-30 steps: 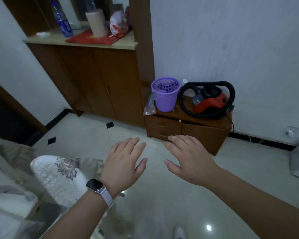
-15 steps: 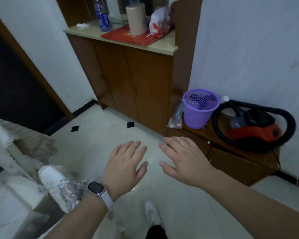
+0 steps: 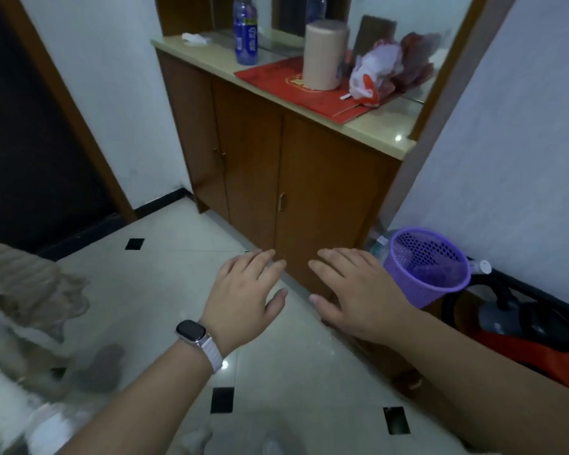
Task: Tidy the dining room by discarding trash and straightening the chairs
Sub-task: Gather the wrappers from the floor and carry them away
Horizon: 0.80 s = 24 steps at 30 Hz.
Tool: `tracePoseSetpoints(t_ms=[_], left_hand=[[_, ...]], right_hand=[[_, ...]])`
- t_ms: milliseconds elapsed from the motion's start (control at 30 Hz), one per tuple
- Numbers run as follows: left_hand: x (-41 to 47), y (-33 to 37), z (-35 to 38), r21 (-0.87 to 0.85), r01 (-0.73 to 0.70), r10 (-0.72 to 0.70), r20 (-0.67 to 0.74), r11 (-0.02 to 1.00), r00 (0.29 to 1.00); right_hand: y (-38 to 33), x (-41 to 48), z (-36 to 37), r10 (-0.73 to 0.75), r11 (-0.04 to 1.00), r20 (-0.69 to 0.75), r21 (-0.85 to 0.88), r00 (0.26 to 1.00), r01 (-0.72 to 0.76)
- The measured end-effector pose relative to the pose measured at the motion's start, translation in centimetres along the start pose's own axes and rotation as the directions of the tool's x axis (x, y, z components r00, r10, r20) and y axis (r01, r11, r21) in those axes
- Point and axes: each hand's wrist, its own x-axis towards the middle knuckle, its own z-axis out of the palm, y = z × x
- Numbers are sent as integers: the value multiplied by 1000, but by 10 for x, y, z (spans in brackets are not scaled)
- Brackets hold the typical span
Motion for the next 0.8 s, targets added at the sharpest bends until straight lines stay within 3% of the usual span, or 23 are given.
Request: tracePoseSetpoints(t_ms=[400, 800], left_hand=[[22, -115, 16, 116, 300, -302, -2, 947, 953], [118, -211, -1, 413, 499, -553, 14, 762, 833]], right_hand=[[3, 176, 67, -263, 954, 14, 151, 965, 258], [31, 374, 104, -500, 814, -108, 281, 859, 509]])
